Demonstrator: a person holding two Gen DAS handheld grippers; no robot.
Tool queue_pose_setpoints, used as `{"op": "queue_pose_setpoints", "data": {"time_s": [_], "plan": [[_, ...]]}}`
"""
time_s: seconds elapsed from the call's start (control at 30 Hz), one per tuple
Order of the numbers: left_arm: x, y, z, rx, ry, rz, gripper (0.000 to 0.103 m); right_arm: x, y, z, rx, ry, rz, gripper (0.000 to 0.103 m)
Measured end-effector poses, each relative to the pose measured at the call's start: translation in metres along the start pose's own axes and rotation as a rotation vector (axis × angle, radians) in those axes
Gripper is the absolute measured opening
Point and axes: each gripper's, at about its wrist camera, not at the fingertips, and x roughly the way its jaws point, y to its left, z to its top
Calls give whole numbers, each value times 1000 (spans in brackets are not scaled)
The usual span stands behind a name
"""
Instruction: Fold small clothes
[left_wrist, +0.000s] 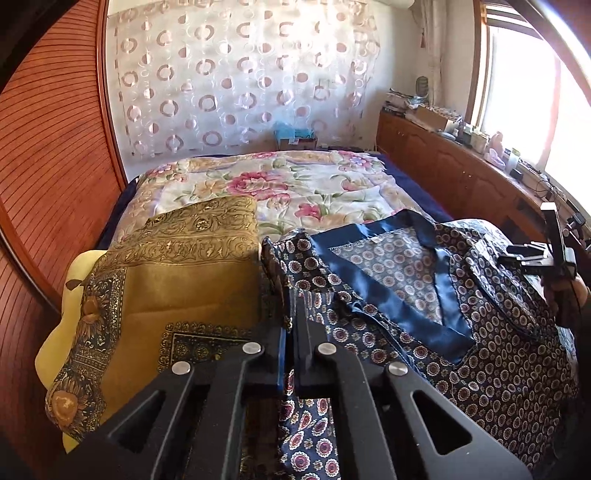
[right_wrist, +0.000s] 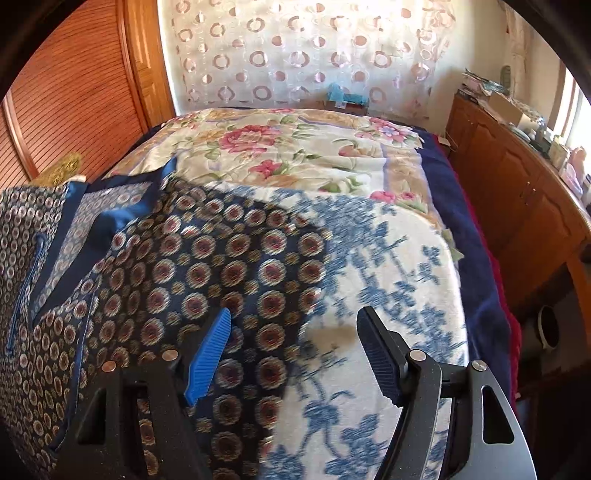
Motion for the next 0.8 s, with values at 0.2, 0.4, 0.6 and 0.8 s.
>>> {"op": "queue_pose_setpoints", "data": {"time_s": [0.2, 0.4, 0.6, 0.8], "plan": [[-4, -7, -2, -2, -11, -14, 4, 16, -12, 17, 28, 26, 35, 72], [-11, -17, -7, -5, -24, -47, 3, 21, 13, 21, -97, 5, 46, 6], [-39, -26, -11, 3, -74, -60, 2, -12, 34, 13, -136, -90, 42, 2], [-74, -27, -19, 9, -129, -47, 2, -72, 44, -9, -141, -204, 78, 2]]}}
